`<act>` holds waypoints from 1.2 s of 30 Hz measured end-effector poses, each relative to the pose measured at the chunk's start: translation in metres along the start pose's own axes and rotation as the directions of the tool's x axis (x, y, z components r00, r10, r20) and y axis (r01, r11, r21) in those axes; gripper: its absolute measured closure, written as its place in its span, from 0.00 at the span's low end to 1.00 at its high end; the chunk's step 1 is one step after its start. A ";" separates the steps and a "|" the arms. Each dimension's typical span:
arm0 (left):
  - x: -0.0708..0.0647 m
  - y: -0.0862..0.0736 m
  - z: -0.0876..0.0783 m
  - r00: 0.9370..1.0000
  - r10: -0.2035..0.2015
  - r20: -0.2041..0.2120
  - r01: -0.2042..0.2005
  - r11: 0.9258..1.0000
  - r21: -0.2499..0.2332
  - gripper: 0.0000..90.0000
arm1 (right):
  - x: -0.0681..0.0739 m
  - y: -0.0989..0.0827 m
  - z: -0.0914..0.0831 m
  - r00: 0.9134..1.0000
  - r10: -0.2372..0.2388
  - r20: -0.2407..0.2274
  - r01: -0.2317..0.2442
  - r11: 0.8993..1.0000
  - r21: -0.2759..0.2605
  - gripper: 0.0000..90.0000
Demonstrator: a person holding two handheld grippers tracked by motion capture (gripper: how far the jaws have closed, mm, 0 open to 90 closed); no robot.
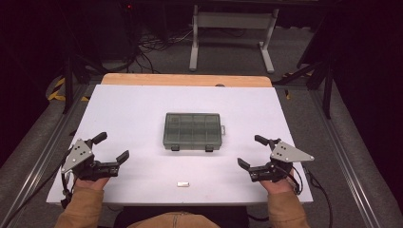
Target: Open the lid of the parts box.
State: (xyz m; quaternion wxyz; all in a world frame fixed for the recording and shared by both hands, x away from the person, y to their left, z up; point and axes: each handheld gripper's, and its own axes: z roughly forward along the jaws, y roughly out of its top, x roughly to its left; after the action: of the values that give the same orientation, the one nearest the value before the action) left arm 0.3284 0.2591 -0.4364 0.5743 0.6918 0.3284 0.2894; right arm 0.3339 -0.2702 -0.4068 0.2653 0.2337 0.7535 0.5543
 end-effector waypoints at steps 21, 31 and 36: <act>-0.002 0.005 0.001 1.000 0.005 0.014 -0.005 1.000 0.026 0.05 | 0.000 0.003 0.006 1.000 0.008 -0.027 -0.007 1.000 0.030 0.12; -0.003 0.013 0.010 0.999 0.027 0.046 -0.030 0.998 0.049 0.07 | -0.003 0.011 0.011 0.999 -0.008 -0.036 0.010 0.999 0.052 0.13; -0.002 0.020 0.022 0.996 0.028 0.079 -0.033 0.997 0.066 0.08 | -0.007 0.019 0.016 0.999 -0.010 -0.046 0.013 0.998 0.063 0.10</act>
State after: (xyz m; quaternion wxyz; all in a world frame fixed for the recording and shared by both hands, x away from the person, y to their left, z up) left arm 0.3468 0.2423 -0.4207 0.5584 0.7267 0.3046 0.2595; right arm 0.3510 -0.2578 -0.3918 0.2439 0.2250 0.7777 0.5339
